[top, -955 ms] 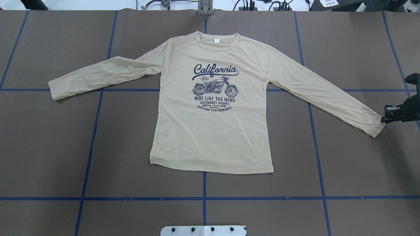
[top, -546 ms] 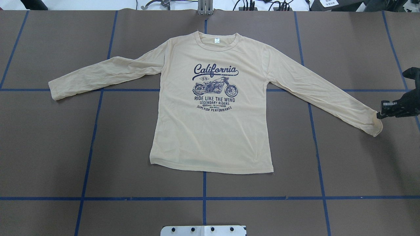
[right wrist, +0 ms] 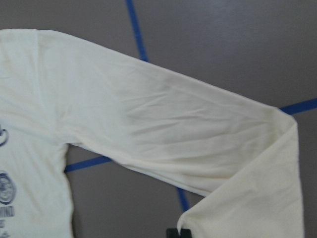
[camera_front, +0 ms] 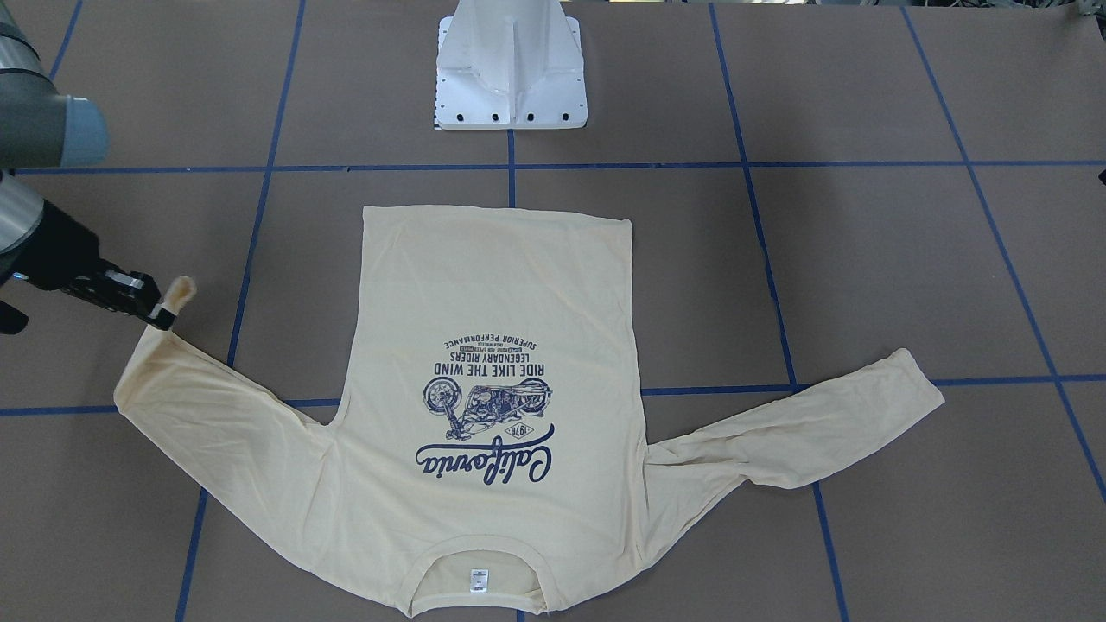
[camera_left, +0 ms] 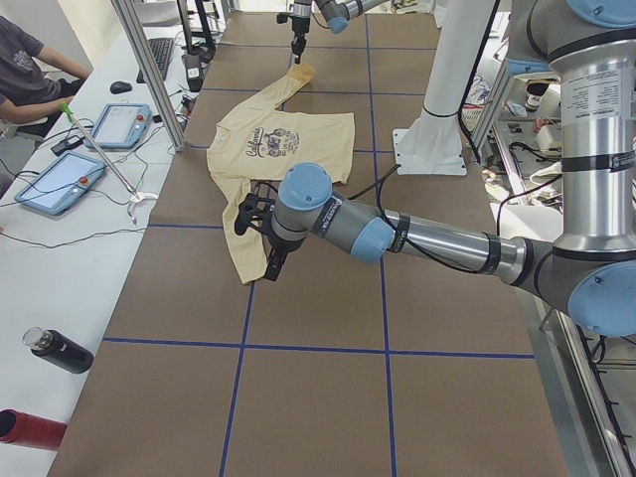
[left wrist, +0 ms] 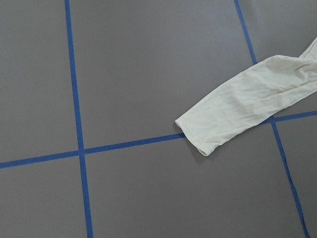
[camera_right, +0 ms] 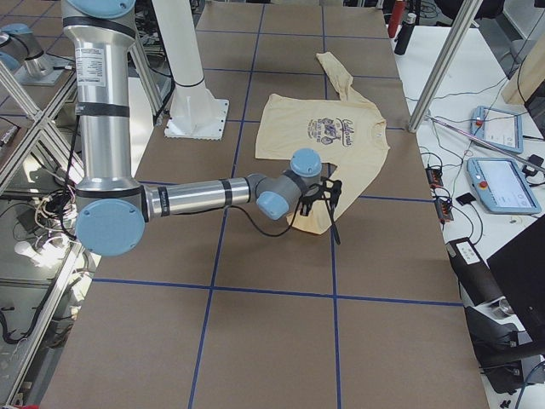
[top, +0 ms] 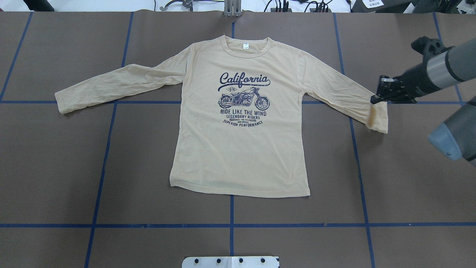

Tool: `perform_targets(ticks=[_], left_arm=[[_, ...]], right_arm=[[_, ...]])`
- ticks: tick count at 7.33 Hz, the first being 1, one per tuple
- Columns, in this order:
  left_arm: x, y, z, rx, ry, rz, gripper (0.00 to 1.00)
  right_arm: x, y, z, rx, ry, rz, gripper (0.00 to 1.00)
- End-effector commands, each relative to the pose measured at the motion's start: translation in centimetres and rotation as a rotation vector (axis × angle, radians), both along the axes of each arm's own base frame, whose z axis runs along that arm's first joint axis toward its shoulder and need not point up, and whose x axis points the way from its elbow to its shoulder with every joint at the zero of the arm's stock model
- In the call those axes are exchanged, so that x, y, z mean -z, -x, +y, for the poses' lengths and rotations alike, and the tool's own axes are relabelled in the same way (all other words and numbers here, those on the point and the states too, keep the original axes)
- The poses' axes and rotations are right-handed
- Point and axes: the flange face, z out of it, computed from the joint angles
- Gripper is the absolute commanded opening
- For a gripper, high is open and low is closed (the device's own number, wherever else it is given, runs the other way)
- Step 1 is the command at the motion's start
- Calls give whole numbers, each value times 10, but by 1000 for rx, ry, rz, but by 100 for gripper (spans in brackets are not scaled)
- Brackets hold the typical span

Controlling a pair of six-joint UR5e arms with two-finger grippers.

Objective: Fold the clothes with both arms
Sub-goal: 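Carry the sleeve cuff with the right gripper across the shirt body toward the left gripper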

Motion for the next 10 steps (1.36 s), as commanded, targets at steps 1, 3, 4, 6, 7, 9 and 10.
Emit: perform_targets(ticks=[1,3,4,6,7,9,10], left_arm=[[-5,-2,1,-15,21,30,100],[-6,-2,2,-18,20,32,100],[-6,-2,2,-17,17,31,100],[-9,-2,1,-15,15,24,100],[-9,-2,1,-14,14,22,100],[-9,-2,1,-16,12,21,100],[-8,-2,1,-16,10,22,100]], right_arm=[[158,76,-29,-23,29,-2,0],[246,144,-7,-65,-105,14,0],[283,183,15,-85,-179,10,0],[348,285,29,-106,-241,53,0],[370,340,18,-137,-250,117,0],[376,399,-1,-158,-264,134,0],[358,421,-4,-197,-289,150,37]])
